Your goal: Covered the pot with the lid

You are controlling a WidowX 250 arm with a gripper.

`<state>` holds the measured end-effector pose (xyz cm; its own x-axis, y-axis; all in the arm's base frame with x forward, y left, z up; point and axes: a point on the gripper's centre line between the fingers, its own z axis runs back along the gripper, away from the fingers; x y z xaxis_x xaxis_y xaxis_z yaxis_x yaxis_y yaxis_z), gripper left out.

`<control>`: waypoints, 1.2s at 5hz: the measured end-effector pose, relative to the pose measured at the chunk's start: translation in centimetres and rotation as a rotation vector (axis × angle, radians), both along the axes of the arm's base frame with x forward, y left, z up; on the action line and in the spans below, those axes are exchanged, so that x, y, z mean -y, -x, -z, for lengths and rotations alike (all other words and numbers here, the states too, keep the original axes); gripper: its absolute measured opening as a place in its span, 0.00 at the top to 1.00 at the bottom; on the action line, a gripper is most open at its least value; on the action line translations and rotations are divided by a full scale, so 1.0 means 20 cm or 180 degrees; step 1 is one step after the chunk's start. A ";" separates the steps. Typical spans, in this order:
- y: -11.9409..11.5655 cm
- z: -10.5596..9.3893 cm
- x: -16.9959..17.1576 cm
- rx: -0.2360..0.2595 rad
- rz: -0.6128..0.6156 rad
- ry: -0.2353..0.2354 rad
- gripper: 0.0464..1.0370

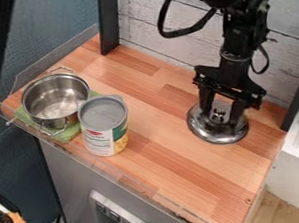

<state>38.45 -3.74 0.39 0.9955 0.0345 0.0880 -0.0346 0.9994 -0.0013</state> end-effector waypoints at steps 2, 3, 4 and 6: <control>0.05 0.01 0.01 -0.0077 0.0069 -0.0019 0.76; 0.06 -0.03 0.02 -0.0120 0.0077 0.0018 0.76; 0.02 -0.18 -0.02 0.0117 -0.0060 0.0136 0.76; 0.21 -0.45 -0.28 0.0356 -0.0418 0.0102 0.76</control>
<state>34.18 1.78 9.44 0.9663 0.1683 0.1947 -0.1627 0.9857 -0.0444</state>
